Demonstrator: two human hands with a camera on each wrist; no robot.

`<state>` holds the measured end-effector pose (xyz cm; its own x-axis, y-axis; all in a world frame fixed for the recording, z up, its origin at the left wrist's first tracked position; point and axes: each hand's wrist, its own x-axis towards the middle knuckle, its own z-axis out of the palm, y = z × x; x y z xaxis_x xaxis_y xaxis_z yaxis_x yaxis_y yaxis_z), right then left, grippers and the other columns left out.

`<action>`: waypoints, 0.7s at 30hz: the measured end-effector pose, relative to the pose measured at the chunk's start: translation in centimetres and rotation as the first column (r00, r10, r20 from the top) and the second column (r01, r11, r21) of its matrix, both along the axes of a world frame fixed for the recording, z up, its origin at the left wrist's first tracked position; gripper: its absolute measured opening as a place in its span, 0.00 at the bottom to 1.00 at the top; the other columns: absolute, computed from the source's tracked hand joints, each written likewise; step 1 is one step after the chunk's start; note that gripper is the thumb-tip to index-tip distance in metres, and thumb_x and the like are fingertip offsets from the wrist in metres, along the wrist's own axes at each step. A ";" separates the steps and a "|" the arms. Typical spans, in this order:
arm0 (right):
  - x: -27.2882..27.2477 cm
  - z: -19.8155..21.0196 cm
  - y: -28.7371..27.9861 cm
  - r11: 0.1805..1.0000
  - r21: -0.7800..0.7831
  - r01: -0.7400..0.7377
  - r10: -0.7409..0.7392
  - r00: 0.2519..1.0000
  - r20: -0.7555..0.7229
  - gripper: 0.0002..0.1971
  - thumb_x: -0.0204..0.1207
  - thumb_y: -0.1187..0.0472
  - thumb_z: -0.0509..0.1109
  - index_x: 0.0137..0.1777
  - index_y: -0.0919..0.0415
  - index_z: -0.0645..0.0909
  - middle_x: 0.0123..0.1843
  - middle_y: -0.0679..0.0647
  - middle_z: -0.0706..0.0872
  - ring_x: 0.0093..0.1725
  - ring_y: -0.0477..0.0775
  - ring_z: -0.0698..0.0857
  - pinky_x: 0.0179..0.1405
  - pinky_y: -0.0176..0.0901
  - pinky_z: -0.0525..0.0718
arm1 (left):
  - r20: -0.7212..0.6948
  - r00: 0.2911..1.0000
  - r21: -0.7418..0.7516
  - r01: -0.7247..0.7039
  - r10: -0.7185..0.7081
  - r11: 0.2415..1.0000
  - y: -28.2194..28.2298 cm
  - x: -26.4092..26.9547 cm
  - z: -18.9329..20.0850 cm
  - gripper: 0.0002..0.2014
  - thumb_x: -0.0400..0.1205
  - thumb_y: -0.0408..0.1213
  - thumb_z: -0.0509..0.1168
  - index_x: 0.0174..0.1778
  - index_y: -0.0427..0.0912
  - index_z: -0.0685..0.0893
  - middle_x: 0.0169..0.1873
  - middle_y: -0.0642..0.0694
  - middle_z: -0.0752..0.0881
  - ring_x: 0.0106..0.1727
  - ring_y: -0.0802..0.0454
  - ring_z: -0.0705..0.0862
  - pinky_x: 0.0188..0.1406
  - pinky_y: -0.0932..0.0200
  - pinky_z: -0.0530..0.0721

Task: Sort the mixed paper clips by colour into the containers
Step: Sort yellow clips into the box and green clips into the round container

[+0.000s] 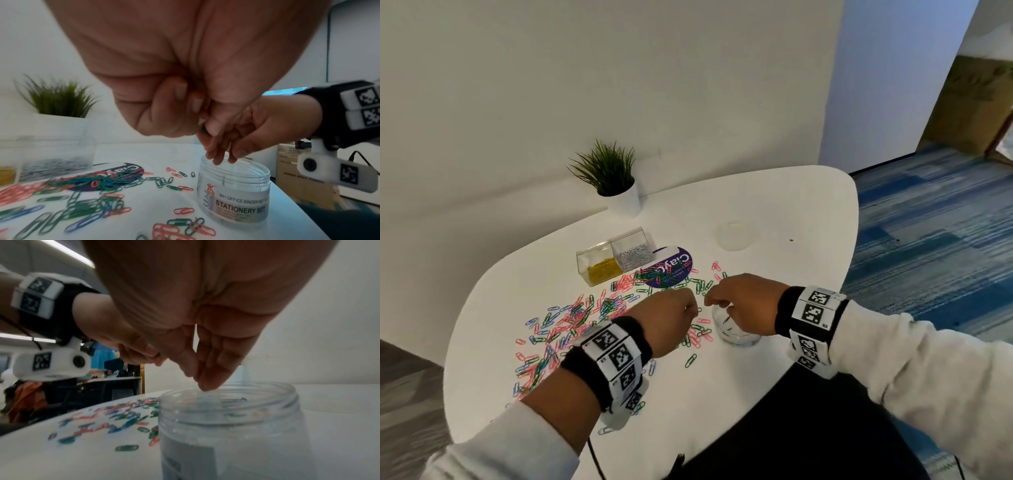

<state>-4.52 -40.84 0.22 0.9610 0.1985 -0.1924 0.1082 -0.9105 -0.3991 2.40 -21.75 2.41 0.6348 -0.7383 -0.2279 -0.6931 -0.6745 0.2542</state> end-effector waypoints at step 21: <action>-1.4 -3.9 -5.5 0.962 0.095 0.256 -0.257 0.967 -0.003 0.24 0.82 0.59 0.61 0.74 0.40 0.63 0.72 0.49 0.77 0.67 0.53 0.79 0.67 0.49 0.77 | 0.025 0.984 -0.054 0.176 -0.175 0.983 -4.3 -0.6 -1.0 0.15 0.86 0.40 0.62 0.68 0.51 0.82 0.60 0.53 0.86 0.58 0.53 0.83 0.58 0.59 0.79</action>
